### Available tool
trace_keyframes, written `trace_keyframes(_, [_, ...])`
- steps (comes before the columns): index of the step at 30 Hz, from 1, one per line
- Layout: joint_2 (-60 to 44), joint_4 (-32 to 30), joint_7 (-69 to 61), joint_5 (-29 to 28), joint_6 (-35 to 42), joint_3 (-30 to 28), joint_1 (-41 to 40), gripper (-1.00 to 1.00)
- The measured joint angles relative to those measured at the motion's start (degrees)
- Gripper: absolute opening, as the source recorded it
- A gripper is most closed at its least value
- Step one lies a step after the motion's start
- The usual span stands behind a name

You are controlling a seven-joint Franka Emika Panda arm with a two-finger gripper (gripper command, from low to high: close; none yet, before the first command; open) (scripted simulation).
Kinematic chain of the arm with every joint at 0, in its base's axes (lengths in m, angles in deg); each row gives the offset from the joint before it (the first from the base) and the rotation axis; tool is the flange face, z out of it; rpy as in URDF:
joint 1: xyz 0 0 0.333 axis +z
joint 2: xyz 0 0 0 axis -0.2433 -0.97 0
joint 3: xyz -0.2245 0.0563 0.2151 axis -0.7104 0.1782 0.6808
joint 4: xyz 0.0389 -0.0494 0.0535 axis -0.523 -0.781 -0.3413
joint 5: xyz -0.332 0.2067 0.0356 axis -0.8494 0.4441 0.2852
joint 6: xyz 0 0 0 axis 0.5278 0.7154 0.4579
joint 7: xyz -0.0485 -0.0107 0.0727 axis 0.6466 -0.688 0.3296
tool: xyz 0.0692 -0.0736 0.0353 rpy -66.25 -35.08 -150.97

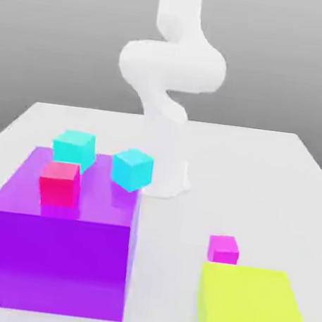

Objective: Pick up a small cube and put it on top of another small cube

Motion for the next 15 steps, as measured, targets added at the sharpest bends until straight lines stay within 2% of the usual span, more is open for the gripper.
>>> trace_keyframes(7, [-7.90,-6.52,-0.17,5.37,-5.54,-1.15,3.72,0.00])
trace_keyframes(15, [-17.19,-13.83,0.89,9.77,-11.82,0.78,7.97,0.00])
